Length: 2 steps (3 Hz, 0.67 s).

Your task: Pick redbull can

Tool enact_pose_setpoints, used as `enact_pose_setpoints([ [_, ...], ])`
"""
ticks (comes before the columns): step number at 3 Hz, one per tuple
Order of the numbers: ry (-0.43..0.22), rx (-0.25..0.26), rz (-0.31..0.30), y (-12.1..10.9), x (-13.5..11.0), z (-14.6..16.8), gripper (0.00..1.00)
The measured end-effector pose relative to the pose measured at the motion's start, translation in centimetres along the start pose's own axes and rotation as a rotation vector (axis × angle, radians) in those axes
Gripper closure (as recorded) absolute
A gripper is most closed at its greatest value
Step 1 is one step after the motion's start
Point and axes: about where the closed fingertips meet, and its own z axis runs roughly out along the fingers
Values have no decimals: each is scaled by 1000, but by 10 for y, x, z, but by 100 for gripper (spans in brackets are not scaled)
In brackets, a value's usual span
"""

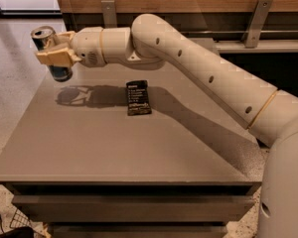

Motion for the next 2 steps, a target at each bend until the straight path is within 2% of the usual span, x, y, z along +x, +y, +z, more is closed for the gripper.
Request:
enact_pose_setpoints([
  [1, 35, 4, -49, 6, -35, -12, 100],
  [2, 36, 13, -99, 11, -62, -24, 100],
])
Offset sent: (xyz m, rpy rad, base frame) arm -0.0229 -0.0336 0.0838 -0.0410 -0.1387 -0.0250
